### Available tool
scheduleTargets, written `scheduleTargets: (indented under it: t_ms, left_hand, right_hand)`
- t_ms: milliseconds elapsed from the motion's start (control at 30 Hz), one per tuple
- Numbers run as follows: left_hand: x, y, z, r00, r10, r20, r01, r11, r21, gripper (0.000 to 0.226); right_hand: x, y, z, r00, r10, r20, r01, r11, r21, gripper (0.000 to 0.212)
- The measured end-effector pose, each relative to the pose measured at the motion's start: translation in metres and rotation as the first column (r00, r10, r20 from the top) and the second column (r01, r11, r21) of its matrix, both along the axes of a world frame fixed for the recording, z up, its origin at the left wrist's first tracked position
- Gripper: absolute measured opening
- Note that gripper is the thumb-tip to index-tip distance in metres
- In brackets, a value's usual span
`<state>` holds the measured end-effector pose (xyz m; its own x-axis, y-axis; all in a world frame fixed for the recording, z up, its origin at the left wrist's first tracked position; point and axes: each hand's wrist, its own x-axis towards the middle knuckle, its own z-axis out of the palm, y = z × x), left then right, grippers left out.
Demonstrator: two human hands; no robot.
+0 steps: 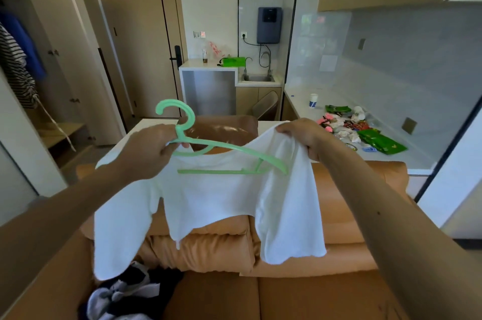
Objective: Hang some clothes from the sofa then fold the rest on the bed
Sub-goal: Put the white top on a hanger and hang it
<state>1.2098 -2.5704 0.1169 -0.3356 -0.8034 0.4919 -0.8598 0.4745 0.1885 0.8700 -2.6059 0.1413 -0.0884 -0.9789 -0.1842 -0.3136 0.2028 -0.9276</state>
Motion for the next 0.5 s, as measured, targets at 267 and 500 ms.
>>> scheduleTargets:
  t_ms: [267, 500]
  left_hand:
    - [-0.044, 0.010, -0.016, 0.988, 0.120, 0.102, -0.111, 0.990, -0.093, 0.012]
    - [-0.076, 0.015, -0.018, 0.956, 0.292, 0.037, -0.289, 0.955, -0.066, 0.028]
  right_hand:
    - [0.009, 0.010, 0.014, 0.998, 0.008, 0.062, -0.004, 0.998, -0.070, 0.012]
    - [0.027, 0.026, 0.011, 0.968, 0.230, 0.103, -0.212, 0.964, -0.161, 0.018]
